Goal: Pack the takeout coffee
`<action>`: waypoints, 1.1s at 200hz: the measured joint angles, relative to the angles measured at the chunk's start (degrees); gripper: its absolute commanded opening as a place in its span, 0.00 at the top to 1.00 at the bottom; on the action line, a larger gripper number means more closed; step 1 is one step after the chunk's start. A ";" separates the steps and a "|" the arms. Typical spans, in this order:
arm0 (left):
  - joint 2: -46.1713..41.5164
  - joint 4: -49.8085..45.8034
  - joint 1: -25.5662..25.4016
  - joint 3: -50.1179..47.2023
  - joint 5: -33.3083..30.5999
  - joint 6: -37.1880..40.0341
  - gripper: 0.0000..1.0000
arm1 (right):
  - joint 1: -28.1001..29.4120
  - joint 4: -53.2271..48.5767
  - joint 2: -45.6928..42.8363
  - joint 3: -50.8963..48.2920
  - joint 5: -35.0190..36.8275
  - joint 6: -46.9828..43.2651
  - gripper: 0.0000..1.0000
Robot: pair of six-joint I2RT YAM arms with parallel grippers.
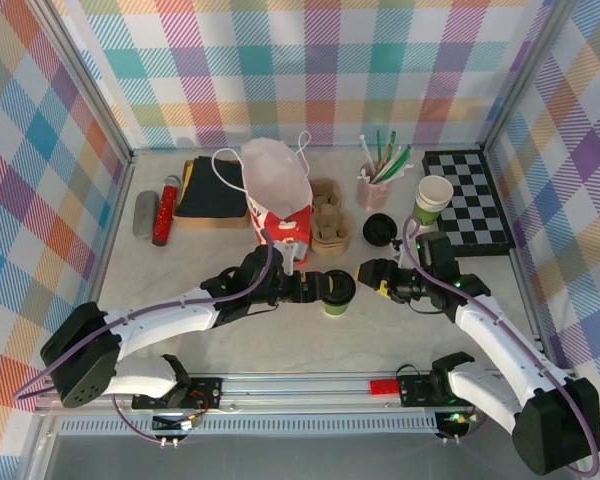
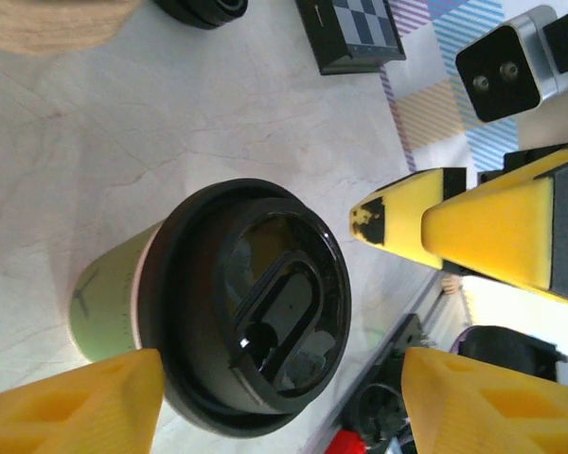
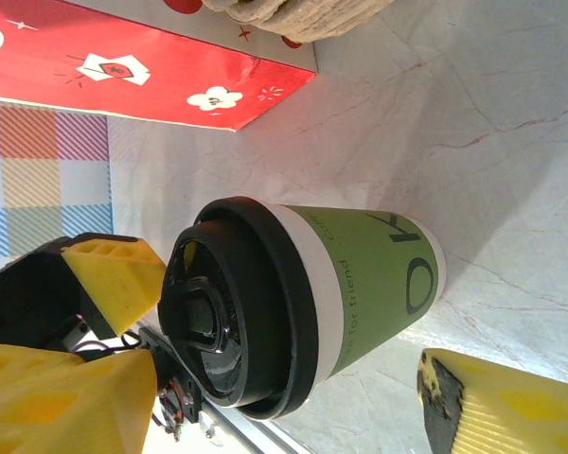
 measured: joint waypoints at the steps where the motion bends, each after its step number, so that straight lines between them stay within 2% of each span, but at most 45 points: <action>1: -0.20 -0.42 0.02 0.13 -0.17 0.24 0.26 | 0.00 -0.15 0.00 0.07 0.02 -0.09 0.26; 47: -1.66 -7.58 0.74 5.01 -2.45 2.62 0.29 | 0.00 -1.84 1.75 1.95 0.37 -2.45 0.27; 104: 4.17 -12.13 2.93 7.74 -2.60 4.35 0.35 | 0.96 -2.05 5.01 1.97 -0.09 -3.13 0.27; 220: 10.69 -12.70 4.22 11.50 -1.73 6.78 0.40 | 3.02 0.07 9.18 1.99 -0.20 -3.10 0.31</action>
